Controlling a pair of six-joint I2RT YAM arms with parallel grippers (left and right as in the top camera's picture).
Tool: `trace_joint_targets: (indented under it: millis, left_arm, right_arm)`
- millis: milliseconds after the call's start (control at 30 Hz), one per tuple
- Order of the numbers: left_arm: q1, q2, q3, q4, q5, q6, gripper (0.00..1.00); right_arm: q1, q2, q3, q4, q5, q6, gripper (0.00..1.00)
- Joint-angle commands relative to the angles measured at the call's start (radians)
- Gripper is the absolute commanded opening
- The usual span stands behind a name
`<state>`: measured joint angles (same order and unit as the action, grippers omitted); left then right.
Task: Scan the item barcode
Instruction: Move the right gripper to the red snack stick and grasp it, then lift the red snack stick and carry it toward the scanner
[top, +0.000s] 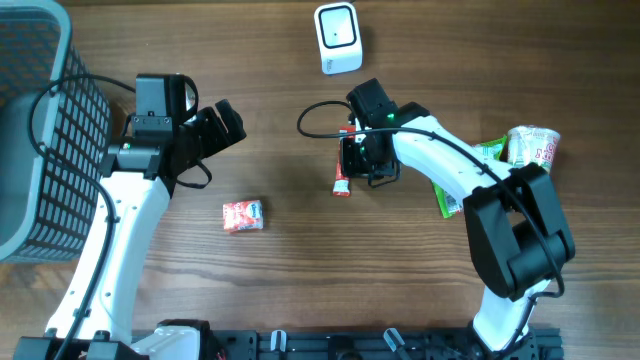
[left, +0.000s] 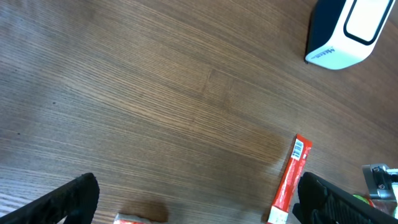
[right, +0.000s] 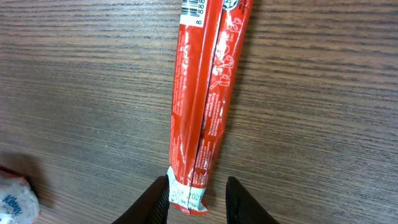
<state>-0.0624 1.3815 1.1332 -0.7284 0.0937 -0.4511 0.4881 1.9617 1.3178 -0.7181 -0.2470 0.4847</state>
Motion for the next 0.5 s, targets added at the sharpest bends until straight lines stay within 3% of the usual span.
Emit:
trace_joint_targets:
  millis: [0, 100, 200, 300, 333, 467]
  left_arm:
    - [0.004, -0.006, 0.0, 0.003, -0.01, 0.002, 1.0]
    - [0.004, -0.006, 0.0, 0.003, -0.01, 0.002, 1.0]
    - [0.004, -0.006, 0.0, 0.003, -0.01, 0.002, 1.0]
    - [0.004, -0.006, 0.0, 0.003, -0.01, 0.002, 1.0]
    - [0.004, -0.006, 0.0, 0.003, -0.01, 0.002, 1.0]
    - [0.004, -0.006, 0.0, 0.003, -0.01, 0.002, 1.0]
  right_arm:
    - [0.005, 0.011, -0.005, 0.003, -0.014, -0.013, 0.31]
    - [0.006, 0.011, -0.053, 0.054, -0.01, 0.003, 0.27]
    - [0.006, 0.011, -0.182, 0.226, -0.07, 0.035, 0.27]
    - [0.006, 0.011, -0.21, 0.236, -0.048, 0.038, 0.11]
    - [0.003, 0.003, -0.208, 0.226, -0.04, 0.016, 0.04]
    - [-0.011, -0.124, -0.172, 0.161, -0.032, -0.149, 0.04]
